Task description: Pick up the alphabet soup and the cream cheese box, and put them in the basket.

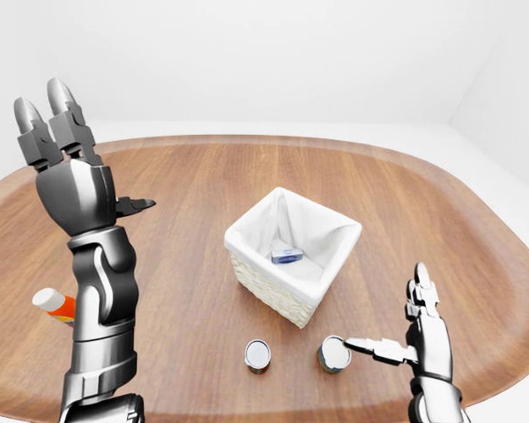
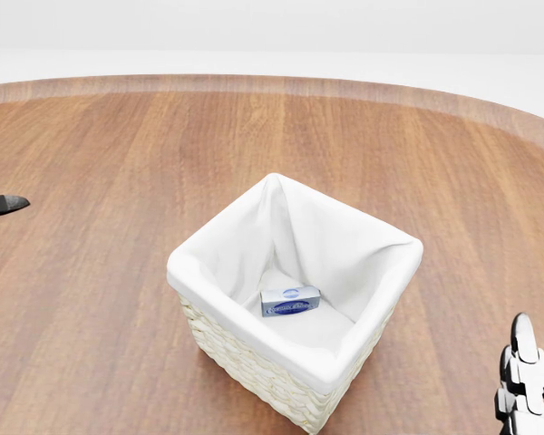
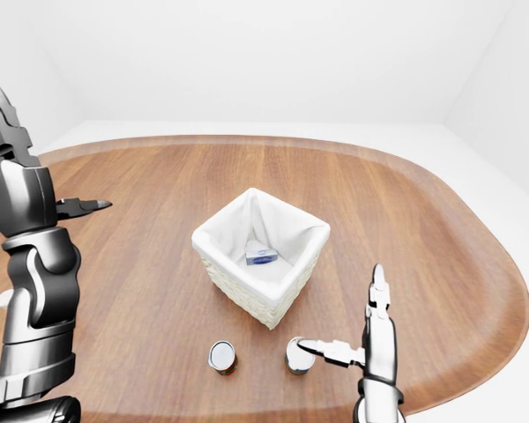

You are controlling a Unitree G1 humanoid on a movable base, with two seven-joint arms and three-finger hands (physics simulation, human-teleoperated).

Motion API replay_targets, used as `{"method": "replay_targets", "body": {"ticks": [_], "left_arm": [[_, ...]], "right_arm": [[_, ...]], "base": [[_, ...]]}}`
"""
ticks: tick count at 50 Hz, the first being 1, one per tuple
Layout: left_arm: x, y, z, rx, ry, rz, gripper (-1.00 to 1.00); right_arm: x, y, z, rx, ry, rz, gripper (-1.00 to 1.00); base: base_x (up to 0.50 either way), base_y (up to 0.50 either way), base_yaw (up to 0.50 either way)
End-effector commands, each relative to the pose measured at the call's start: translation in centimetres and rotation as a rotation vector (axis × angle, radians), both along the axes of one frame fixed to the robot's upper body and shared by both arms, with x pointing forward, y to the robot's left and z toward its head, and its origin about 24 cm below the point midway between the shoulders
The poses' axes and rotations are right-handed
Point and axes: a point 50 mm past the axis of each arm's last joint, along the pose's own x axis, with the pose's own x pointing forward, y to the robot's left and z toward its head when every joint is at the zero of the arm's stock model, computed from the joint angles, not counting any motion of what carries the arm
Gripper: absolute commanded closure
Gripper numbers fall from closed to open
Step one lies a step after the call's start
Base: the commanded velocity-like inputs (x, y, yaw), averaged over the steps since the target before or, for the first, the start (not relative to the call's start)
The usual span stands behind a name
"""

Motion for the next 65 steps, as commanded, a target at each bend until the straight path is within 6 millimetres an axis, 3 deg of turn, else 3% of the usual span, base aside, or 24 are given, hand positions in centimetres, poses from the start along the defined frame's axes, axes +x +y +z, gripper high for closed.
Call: {"method": "replay_targets", "body": {"ticks": [1, 31, 45, 65], "left_arm": [[0.0, -0.1, -0.2, 0.004, 0.004, 0.0, -1.0], [0.0, -0.2, -0.4, 0.022, 0.016, 0.009, -1.0], [-0.1, -0.3, -0.4, 0.022, 0.016, 0.006, -1.0], [-0.2, -0.4, -0.2, 0.032, 0.019, 0.004, -1.0]], "right_arm": [[-0.9, 0.7, -0.2, 0.007, 0.046, 0.097, -1.0], [-3.0, 1.3, -4.4, -0.145, 0.311, 0.166, -1.0], [-3.0, 0.9, -5.7, -0.244, 0.371, 0.109, -1.0], [-2.4, 1.6, -6.9, -0.386, 0.386, 0.103, -1.0]], "base": [[0.0, 0.0, 0.0], [0.0, 0.0, 0.0], [0.0, 0.0, 0.0], [0.0, 0.0, 0.0]]}}
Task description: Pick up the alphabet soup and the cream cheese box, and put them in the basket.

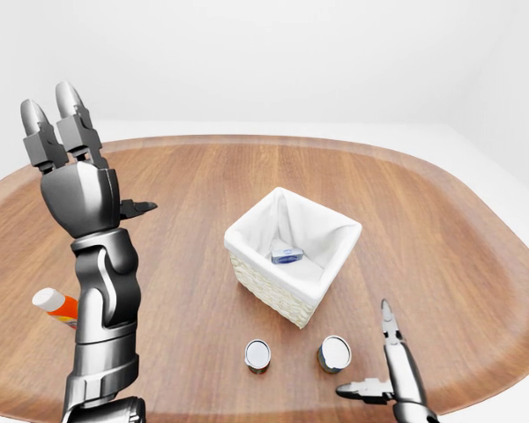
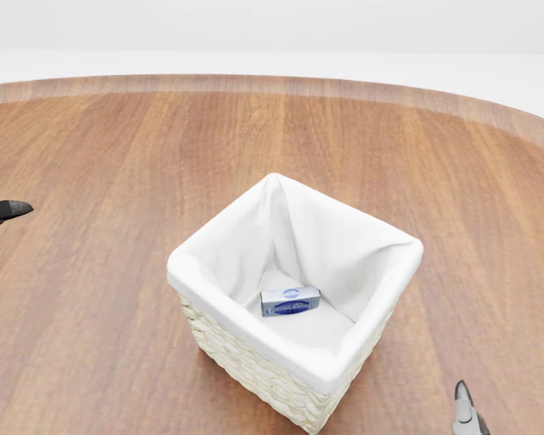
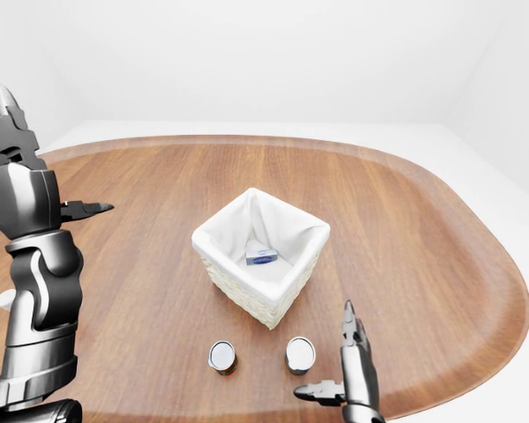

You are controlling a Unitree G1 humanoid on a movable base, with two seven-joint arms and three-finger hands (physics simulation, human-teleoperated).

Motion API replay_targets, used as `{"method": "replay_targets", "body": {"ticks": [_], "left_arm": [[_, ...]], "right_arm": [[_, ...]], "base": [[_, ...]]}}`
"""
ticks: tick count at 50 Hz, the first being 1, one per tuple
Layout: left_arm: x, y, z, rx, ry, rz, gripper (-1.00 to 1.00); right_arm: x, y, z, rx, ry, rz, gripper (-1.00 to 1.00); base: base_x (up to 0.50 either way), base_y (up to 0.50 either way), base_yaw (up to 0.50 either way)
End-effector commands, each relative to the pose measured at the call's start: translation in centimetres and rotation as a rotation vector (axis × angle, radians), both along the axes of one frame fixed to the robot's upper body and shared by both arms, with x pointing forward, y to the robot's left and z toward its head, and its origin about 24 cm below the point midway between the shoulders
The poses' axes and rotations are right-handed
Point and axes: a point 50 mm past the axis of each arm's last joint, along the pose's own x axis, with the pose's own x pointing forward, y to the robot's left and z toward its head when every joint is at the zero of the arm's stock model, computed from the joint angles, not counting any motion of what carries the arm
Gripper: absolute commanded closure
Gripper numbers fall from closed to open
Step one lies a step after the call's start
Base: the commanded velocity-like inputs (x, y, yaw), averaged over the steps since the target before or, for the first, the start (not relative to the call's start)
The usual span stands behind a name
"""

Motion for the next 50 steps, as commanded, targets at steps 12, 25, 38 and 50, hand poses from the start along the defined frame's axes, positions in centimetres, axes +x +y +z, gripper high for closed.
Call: {"method": "replay_targets", "body": {"ticks": [12, 25, 38, 50], "left_arm": [[0.1, 0.1, -0.2, -0.005, -0.001, 0.007, -1.0], [0.1, 0.0, -0.1, -0.001, 0.0, 0.003, -1.0], [0.1, 0.1, 0.0, -0.001, -0.003, 0.004, -1.0], [0.1, 0.1, -0.1, -0.005, -0.001, 0.004, -1.0]], "right_arm": [[1.2, 2.1, -0.4, -0.112, -0.051, 0.081, -1.0], [1.7, 2.9, -0.8, -0.158, -0.072, 0.119, -1.0], [1.7, 3.2, -1.4, -0.19, -0.069, 0.13, -1.0], [1.8, 3.1, -2.3, -0.209, -0.048, 0.127, -1.0]], "base": [[0.0, 0.0, 0.0], [0.0, 0.0, 0.0], [0.0, 0.0, 0.0], [0.0, 0.0, 0.0]]}}
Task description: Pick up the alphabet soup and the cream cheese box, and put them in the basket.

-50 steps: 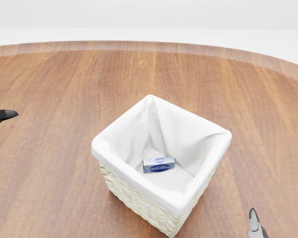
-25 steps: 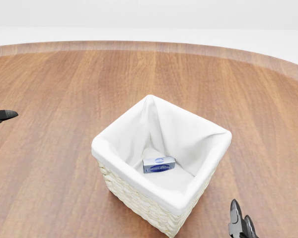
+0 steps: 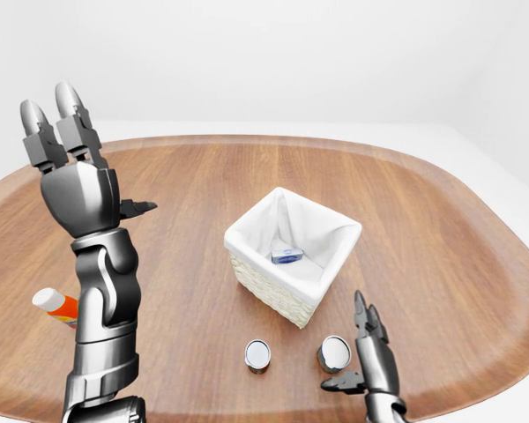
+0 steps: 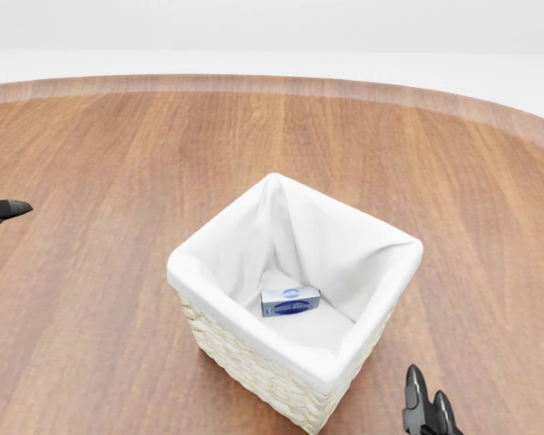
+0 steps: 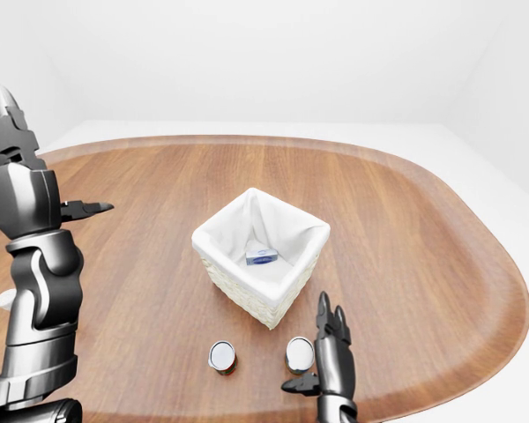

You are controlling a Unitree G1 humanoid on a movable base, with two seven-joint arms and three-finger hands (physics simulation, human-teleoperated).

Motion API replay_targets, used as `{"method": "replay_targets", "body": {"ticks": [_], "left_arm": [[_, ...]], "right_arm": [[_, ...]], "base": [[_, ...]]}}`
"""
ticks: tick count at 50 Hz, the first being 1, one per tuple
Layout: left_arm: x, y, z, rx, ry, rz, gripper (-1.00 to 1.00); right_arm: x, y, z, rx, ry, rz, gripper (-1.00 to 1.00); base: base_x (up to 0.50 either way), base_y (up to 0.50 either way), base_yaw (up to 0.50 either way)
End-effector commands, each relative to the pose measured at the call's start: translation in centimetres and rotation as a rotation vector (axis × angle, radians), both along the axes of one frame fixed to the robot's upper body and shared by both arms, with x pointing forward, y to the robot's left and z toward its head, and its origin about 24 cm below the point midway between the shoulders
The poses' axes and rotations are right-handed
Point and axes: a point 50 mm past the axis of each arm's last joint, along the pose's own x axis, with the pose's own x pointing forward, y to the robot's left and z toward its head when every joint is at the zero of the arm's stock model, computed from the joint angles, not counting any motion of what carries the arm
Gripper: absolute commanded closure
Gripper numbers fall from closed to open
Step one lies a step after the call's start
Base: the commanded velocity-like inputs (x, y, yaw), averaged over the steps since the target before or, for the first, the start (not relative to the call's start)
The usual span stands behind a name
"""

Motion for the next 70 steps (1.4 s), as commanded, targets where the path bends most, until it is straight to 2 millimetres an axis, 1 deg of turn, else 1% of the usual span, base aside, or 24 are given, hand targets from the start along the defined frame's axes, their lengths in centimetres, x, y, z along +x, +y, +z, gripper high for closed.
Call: {"method": "replay_targets", "body": {"ticks": [1, 7, 13, 17, 31, 38, 48, 54, 59, 60, 61, 62, 67, 70], "left_arm": [[0.0, 0.0, 0.0, -0.003, 0.001, 0.0, -1.0], [0.1, 0.1, 0.0, -0.006, 0.0, -0.001, -1.0], [0.0, 0.0, 0.1, 0.0, 0.001, -0.005, -1.0], [0.0, 0.0, 0.1, -0.001, 0.0, -0.004, -1.0], [0.1, 0.0, 0.1, -0.003, 0.002, -0.004, -1.0], [0.1, 0.1, 0.0, -0.008, 0.003, -0.002, -1.0], [0.1, 0.0, -0.1, -0.003, 0.005, -0.002, -1.0], [0.1, 0.1, 0.0, -0.005, 0.003, -0.002, -1.0], [0.1, 0.1, -0.1, -0.007, 0.002, -0.001, -1.0], [0.1, 0.1, -0.1, -0.006, 0.002, -0.001, -1.0], [0.0, 0.1, 0.0, -0.006, 0.002, -0.001, -1.0], [0.0, 0.1, 0.0, -0.005, 0.001, -0.002, -1.0], [0.0, 0.1, 0.0, -0.006, 0.001, -0.002, -1.0], [0.0, 0.1, 0.0, -0.005, 0.0, -0.003, -1.0]], "right_arm": [[0.0, 0.1, -0.7, -0.019, 0.012, -0.003, -1.0], [0.1, 0.1, -1.2, -0.025, 0.025, -0.006, -1.0], [-0.2, 0.3, -2.4, -0.054, 0.059, -0.008, -1.0], [-0.2, 0.4, -2.5, -0.059, 0.061, -0.002, -1.0], [0.4, 0.5, -1.9, -0.048, 0.031, 0.005, -1.0], [0.9, 0.3, -2.7, -0.064, 0.053, -0.007, -1.0], [1.0, 0.6, -3.9, -0.089, 0.087, -0.006, -1.0], [1.1, 0.7, -3.9, -0.083, 0.088, -0.007, -1.0], [1.0, 0.6, -4.4, -0.101, 0.11, 0.004, -1.0], [1.0, 0.6, -4.5, -0.103, 0.117, 0.004, -0.04], [1.0, 0.6, -4.6, -0.104, 0.122, 0.006, 0.8], [0.9, 0.6, -5.0, -0.12, 0.142, 0.021, 1.0], [1.2, 0.6, -5.7, -0.135, 0.172, 0.031, 1.0], [1.2, 0.7, -5.4, -0.121, 0.161, 0.02, 1.0]], "base": [[0.0, 0.0, 0.0], [0.0, 0.0, 0.0], [0.0, 0.0, 0.0], [0.0, 0.0, 0.0], [0.0, 0.0, 0.0], [0.0, 0.0, 0.0], [0.0, 0.0, 0.0], [0.0, 0.0, 0.0], [0.0, 0.0, 0.0], [0.0, 0.0, 0.0], [0.0, 0.0, 0.0], [0.0, 0.0, 0.0], [0.0, 0.0, 0.0], [0.0, 0.0, 0.0]]}}
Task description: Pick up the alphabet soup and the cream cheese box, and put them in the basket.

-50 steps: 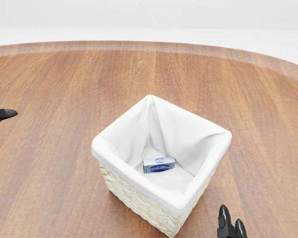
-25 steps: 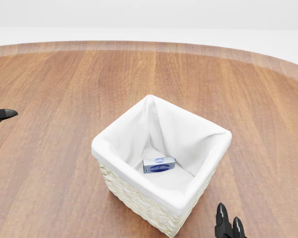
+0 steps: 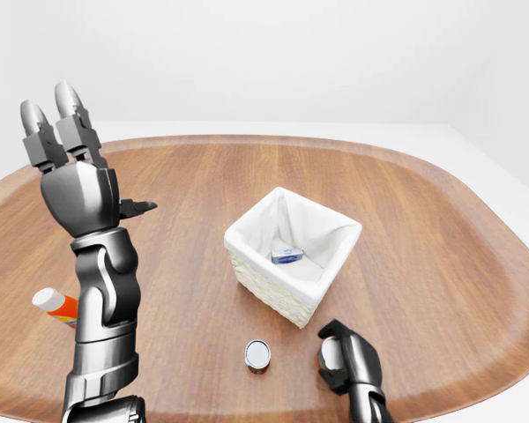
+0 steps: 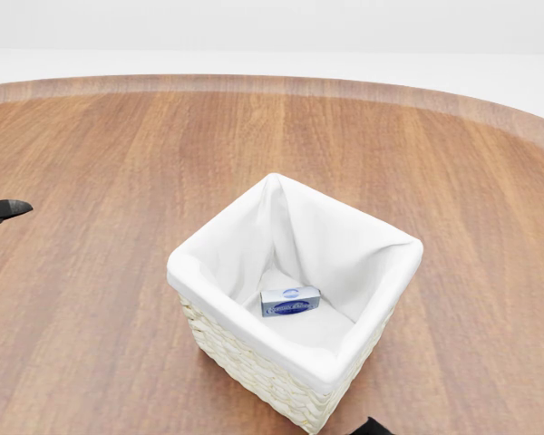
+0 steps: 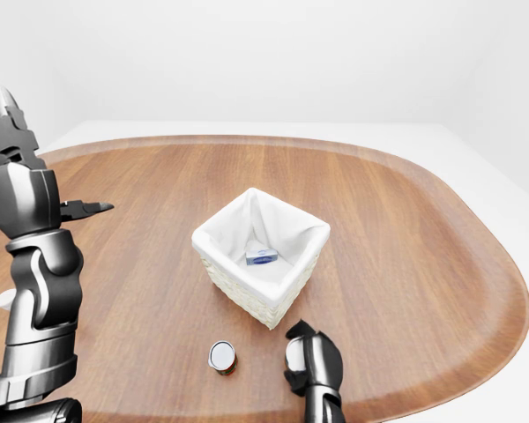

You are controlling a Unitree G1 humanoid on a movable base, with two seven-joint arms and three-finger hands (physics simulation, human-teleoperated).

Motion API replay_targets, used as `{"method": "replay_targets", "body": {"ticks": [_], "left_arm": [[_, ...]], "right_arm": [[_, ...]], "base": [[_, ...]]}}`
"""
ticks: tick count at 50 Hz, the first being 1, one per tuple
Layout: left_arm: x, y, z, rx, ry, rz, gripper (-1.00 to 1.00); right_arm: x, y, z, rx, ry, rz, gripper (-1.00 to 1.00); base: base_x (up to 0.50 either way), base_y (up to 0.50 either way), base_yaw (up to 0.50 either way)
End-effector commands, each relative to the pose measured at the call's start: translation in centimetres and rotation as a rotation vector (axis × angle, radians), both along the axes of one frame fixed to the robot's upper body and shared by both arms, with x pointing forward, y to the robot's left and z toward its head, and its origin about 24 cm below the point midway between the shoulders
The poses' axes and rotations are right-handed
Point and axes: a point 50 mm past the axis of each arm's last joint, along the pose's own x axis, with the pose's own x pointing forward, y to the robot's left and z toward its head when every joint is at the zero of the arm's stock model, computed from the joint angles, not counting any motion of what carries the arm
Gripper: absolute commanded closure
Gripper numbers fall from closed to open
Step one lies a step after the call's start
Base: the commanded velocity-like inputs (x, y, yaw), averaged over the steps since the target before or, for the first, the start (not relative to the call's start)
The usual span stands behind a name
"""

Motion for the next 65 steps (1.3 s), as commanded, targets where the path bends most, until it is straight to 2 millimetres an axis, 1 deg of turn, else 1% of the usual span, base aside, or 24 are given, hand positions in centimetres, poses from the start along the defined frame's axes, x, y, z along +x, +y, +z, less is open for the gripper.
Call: {"method": "replay_targets", "body": {"ticks": [1, 5, 6, 7, 10, 14, 18, 22, 32, 42, 45, 52, 56, 61, 64, 65], "left_arm": [[0.0, 0.0, 0.0, 0.0, -0.002, -0.001, -1.0], [0.0, 0.0, 0.1, 0.0, -0.002, 0.002, -1.0], [0.1, 0.1, 0.1, -0.008, -0.002, 0.0, -1.0], [0.1, 0.1, 0.2, -0.008, -0.002, -0.001, -1.0], [0.0, 0.0, 0.1, -0.003, -0.002, -0.002, -1.0], [0.1, 0.0, 0.0, -0.005, 0.0, -0.002, -1.0], [0.1, 0.0, -0.1, -0.006, 0.002, -0.003, -1.0], [0.1, 0.0, -0.1, -0.008, 0.003, -0.002, -1.0], [0.0, -0.1, 0.1, 0.002, 0.006, -0.006, -1.0], [0.1, 0.0, 0.0, -0.001, 0.007, -0.005, -1.0], [0.1, 0.0, 0.0, 0.0, 0.007, -0.004, -1.0], [0.1, -0.1, 0.0, 0.001, 0.011, -0.005, -1.0], [0.1, 0.1, 0.1, -0.005, 0.007, -0.004, -1.0], [0.2, 0.0, 0.0, -0.006, 0.009, -0.007, -1.0], [0.2, 0.1, -0.1, -0.006, 0.014, -0.005, -1.0], [0.3, 0.0, -0.1, -0.006, 0.015, -0.005, -1.0]], "right_arm": [[-0.1, -0.3, -0.9, -0.018, 0.047, -0.001, 1.0], [0.0, -0.4, -0.6, 0.005, 0.029, -0.029, 1.0], [0.0, -0.4, -0.4, 0.045, 0.021, -0.069, 1.0], [0.0, -0.4, -0.4, 0.048, 0.019, -0.072, 1.0], [0.6, -0.7, -0.3, 0.083, 0.011, -0.116, 1.0], [1.2, -1.0, -0.1, 0.083, -0.005, -0.135, 1.0], [1.7, -1.5, -0.5, 0.081, 0.013, -0.154, 1.0], [2.3, -2.0, -0.5, 0.086, 0.011, -0.177, 1.0], [4.0, -3.9, 1.1, 0.147, -0.083, -0.291, 1.0], [5.1, -4.6, 2.7, 0.197, -0.173, -0.339, 1.0], [5.2, -5.0, 2.7, 0.189, -0.172, -0.346, 1.0], [5.8, -6.3, 4.0, 0.199, -0.239, -0.39, 1.0], [6.3, -6.9, 5.5, 0.215, -0.316, -0.41, 1.0], [6.9, -6.9, 6.6, 0.211, -0.367, -0.397, 1.0], [7.4, -7.2, 9.0, 0.278, -0.483, -0.425, 1.0], [7.5, -7.3, 9.5, 0.29, -0.508, -0.428, 1.0]], "base": [[0.0, 0.0, 0.0], [0.0, 0.0, 0.0], [0.0, 0.0, 0.0], [0.0, 0.0, 0.0], [0.0, 0.0, 0.0], [0.0, 0.0, 0.0], [0.0, 0.0, 0.0], [0.0, 0.0, 0.0], [0.0, 0.0, 0.0], [0.0, 0.0, 0.0], [0.0, 0.0, 0.0], [0.0, 0.0, 0.0], [0.0, 0.0, 0.0], [0.0, 0.0, 0.0], [0.0, 0.0, 0.0], [0.0, 0.0, 0.0]]}}
